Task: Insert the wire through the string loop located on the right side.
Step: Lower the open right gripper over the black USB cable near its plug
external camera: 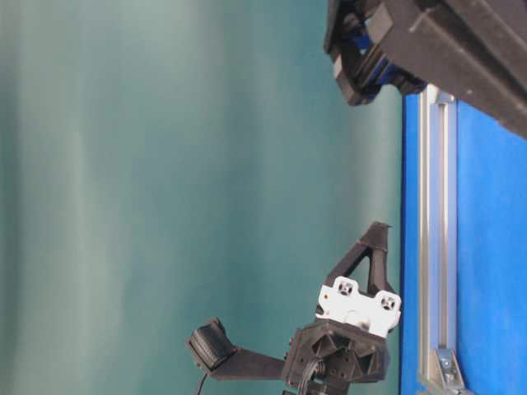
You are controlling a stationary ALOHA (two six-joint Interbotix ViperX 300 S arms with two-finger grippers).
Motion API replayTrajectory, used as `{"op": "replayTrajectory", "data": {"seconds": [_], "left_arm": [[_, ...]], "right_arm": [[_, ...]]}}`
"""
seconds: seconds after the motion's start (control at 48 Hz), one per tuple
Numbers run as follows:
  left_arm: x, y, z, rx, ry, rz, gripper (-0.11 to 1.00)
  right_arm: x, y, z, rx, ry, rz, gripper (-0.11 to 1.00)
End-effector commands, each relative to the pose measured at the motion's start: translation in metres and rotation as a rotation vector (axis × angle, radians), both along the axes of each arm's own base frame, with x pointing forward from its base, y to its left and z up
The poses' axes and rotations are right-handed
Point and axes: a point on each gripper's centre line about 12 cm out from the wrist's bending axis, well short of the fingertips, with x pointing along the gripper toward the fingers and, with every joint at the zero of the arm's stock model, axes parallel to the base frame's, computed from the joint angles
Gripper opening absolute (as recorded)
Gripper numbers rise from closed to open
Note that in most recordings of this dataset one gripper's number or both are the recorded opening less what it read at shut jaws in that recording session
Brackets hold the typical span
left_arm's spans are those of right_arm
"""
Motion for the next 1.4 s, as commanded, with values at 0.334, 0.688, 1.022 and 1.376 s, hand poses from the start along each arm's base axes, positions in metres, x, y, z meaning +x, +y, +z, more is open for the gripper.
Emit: {"op": "replayTrajectory", "data": {"seconds": [0.334,0.688,1.022,1.376], "left_arm": [[-0.001,0.008,0.021,0.012,-0.042,0.013,0.0],[-0.002,0.009,0.021,0.012,-0.04,0.015,0.0],[-0.002,0.007,0.019,0.009,-0.025,0.008,0.0],[-0.002,0.005,0.018,0.005,-0.021,0.005,0.0]], "right_arm": [[0.0,0.012,0.017,0.041,-0.022,0.025,-0.05],[-0.002,0.027,0.02,0.104,-0.009,0.044,0.15],[0.006,0.029,0.016,0.13,0.042,-0.001,0.82],[0.027,0.034,-0.029,0.129,0.146,-0.055,0.78]]}}
